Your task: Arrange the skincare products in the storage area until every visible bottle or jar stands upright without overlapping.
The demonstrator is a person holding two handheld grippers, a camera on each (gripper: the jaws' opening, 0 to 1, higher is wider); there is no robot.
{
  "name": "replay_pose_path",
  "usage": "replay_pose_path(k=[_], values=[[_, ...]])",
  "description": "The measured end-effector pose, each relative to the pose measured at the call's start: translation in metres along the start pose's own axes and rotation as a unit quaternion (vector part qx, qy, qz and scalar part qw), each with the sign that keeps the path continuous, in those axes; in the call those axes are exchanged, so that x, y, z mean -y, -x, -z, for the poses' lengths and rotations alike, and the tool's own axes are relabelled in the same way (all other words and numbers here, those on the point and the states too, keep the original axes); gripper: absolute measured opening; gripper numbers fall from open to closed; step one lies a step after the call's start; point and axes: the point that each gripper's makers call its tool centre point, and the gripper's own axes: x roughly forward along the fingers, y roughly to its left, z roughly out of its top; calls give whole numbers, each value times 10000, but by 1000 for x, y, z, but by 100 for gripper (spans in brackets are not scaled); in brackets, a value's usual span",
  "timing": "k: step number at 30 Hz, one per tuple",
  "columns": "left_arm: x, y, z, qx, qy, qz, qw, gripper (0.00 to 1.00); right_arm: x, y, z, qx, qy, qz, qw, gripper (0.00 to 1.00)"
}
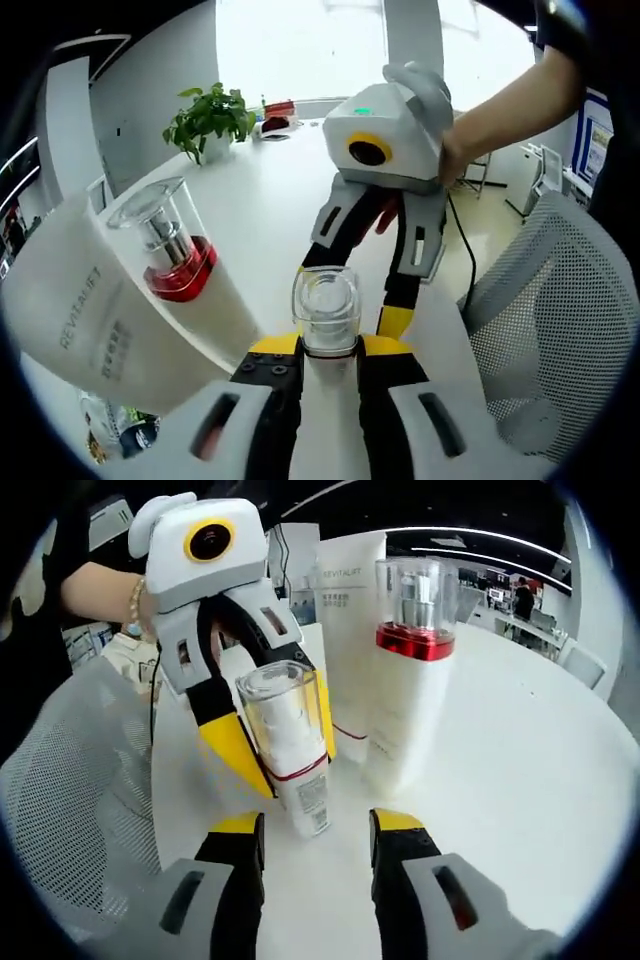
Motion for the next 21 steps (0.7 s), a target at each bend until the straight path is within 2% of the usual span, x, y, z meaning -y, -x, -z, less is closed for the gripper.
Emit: replay_pose_path(k=[9,21], values=[[-14,-7,0,-16,-26,-32,10000,20,10,12,10,120,-382,336,9986,57],[-14,-10,1,-53,-8,-19,10000,20,13,21,17,166,-617,492,9967,58]])
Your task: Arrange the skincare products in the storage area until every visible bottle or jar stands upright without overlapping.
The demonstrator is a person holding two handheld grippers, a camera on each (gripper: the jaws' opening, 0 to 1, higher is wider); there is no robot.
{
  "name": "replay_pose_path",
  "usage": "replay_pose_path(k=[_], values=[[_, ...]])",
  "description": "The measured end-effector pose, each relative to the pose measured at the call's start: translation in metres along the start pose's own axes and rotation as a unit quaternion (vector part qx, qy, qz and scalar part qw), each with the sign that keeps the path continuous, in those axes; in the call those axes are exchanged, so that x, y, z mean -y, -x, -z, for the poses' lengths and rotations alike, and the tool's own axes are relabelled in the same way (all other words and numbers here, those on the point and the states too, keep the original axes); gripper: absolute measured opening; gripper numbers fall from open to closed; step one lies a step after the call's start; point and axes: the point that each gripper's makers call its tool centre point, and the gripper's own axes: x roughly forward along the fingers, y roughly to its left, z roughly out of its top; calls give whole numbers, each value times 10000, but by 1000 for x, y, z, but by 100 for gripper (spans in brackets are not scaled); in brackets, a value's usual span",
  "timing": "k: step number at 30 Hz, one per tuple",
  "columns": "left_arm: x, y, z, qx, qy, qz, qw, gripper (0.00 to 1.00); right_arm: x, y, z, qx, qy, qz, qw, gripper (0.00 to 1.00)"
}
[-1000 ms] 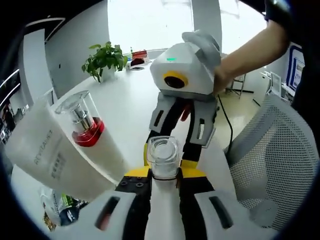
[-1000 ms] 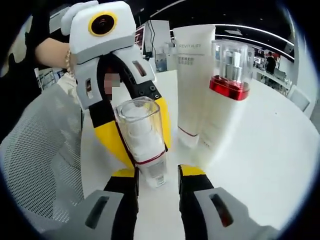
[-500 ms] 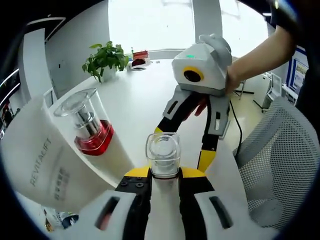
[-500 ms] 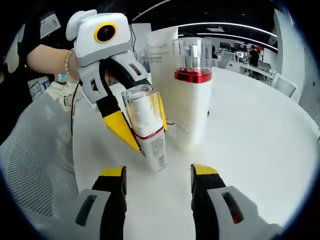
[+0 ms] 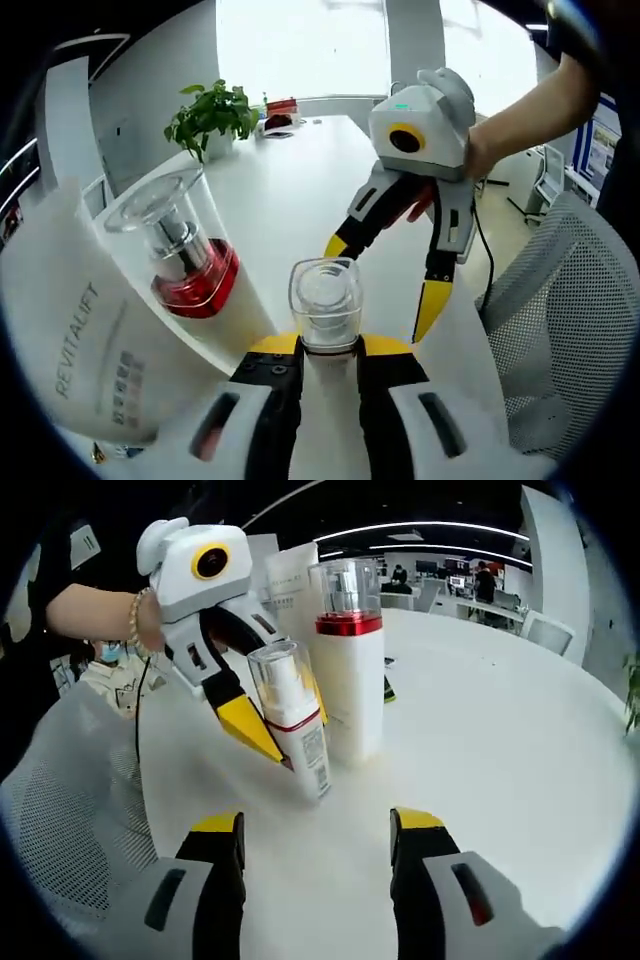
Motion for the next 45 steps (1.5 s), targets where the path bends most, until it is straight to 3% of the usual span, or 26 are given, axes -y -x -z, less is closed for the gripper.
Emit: replay_pose_path(k=[13,23,35,45], values=[[2,7,2,-26,60,-60,10000,24,-4,0,-8,41,12,26,10000,61],[7,27,8,-31,185,-226,9996,35,-13,1,-21,121,37,78,9999,68],[18,63,30,-99,862,-569,9946,55,-27,7,-31,173,-30,193,9997,77],[26,93,46,14,1374,-952,9859,62,-35,15,-36,227,-79,316,9992,86]])
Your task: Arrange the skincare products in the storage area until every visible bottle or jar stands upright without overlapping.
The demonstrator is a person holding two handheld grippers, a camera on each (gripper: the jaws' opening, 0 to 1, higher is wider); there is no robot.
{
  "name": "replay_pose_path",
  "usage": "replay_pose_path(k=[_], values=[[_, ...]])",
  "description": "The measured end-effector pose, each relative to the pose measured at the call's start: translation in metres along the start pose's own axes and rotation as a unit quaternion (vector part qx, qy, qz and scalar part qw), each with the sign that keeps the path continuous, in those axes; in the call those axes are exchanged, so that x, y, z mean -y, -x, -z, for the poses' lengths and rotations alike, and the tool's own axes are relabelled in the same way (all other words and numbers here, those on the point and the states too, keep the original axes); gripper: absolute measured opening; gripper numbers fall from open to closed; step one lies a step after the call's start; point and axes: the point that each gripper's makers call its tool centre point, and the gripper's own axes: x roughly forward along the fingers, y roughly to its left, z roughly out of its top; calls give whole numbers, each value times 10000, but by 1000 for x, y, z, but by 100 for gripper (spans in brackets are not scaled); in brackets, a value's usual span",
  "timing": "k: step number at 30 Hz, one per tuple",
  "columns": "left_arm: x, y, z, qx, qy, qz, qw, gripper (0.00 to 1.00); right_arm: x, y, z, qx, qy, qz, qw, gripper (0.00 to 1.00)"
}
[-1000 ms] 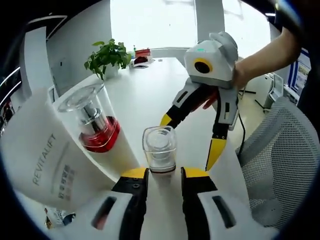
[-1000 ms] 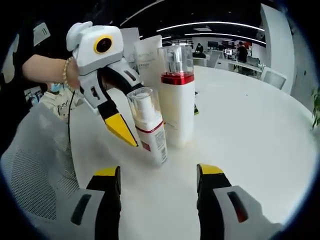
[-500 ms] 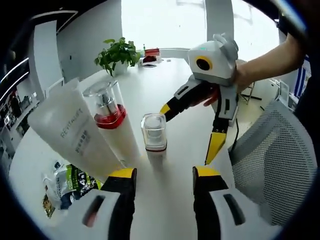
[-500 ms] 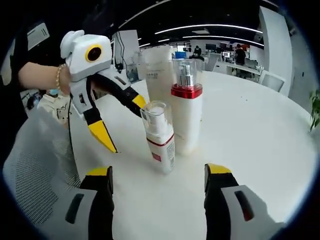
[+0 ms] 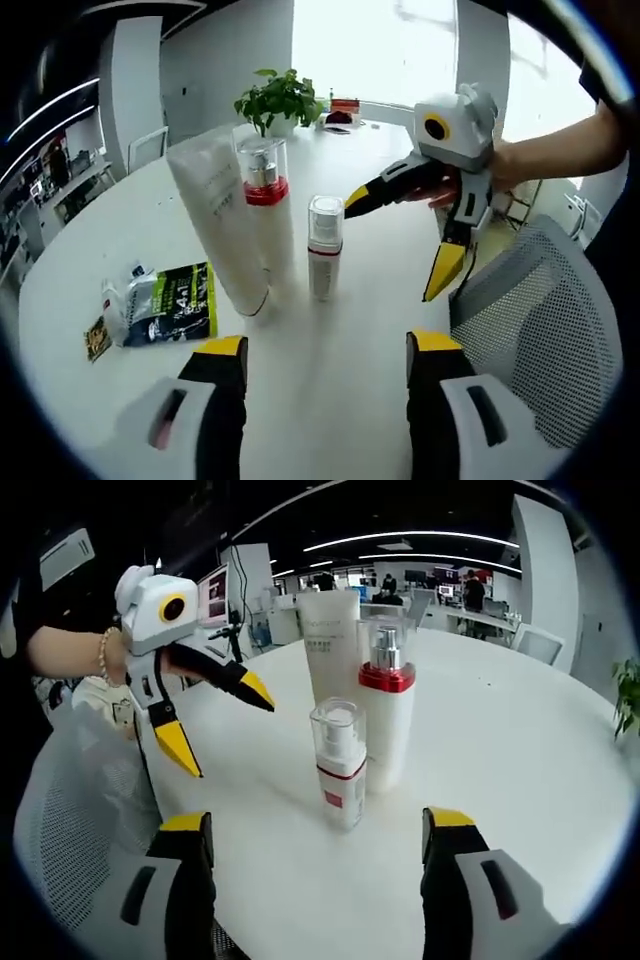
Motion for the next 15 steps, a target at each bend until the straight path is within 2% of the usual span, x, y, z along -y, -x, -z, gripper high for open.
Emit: replay_pose_path(k=[6,10,15], values=[[-4,23,8,183,398,-242,9987,67,-3,4,-1,41,-119,62,9999,89],[-6,36,13,238,558,-468,9971,75,-6,5,-3,71,-172,90,9998,92],[-10,53,25,298,864,-714,9933,81,-12,8,-7,129,-272,152,9994,94]])
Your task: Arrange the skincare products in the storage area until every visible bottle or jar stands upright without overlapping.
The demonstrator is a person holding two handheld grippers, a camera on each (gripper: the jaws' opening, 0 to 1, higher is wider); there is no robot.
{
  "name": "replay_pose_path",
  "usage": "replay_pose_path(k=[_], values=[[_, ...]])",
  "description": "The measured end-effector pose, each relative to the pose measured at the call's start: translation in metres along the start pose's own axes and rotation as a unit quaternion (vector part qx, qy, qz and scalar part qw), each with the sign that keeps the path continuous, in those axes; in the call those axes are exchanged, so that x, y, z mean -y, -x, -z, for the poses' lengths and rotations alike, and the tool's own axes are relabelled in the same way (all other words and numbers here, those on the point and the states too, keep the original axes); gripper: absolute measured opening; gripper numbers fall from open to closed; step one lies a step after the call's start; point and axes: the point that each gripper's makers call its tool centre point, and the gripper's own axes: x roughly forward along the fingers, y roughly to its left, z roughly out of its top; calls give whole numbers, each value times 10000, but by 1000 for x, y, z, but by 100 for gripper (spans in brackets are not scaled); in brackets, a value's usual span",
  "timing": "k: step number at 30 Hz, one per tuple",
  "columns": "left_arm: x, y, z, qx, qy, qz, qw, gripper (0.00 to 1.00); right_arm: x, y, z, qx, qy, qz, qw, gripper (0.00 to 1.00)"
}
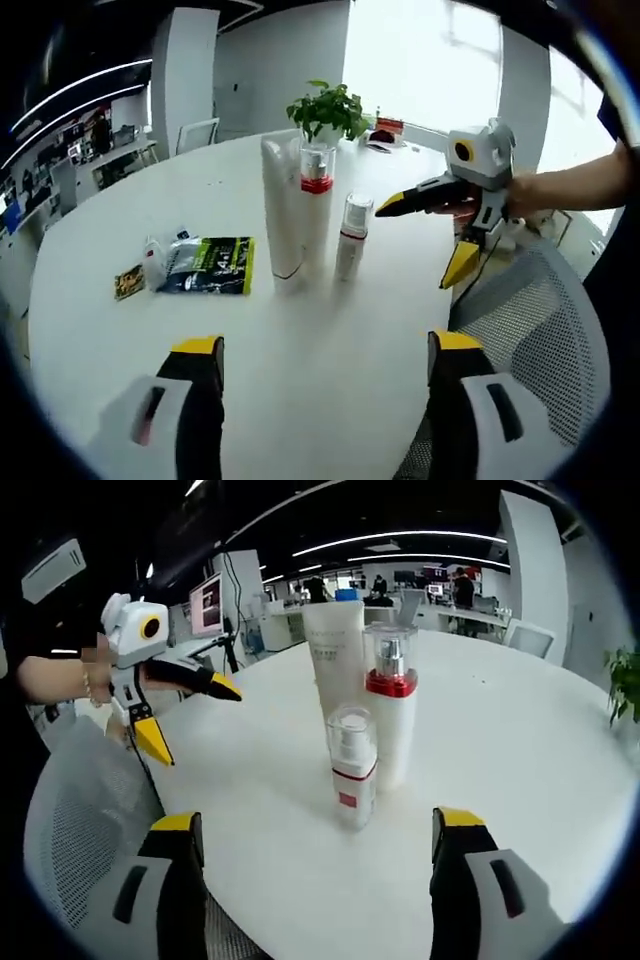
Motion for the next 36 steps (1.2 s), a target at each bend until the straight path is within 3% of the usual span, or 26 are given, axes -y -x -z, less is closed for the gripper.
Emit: replay_pose_path(k=[4,18,28,36], values=[[-4,13,9,-4,195,-196,9996,87,0,1,-5,153,-238,108,9995,94],[-18,55,34,181,778,-741,9940,99,-16,0,-8,218,-297,89,9993,95],[-26,82,46,273,993,-1081,9888,99,-20,0,-14,346,-373,160,9986,95],[-26,92,61,224,1113,-1255,9856,99,-23,2,-13,381,-435,205,9981,96]])
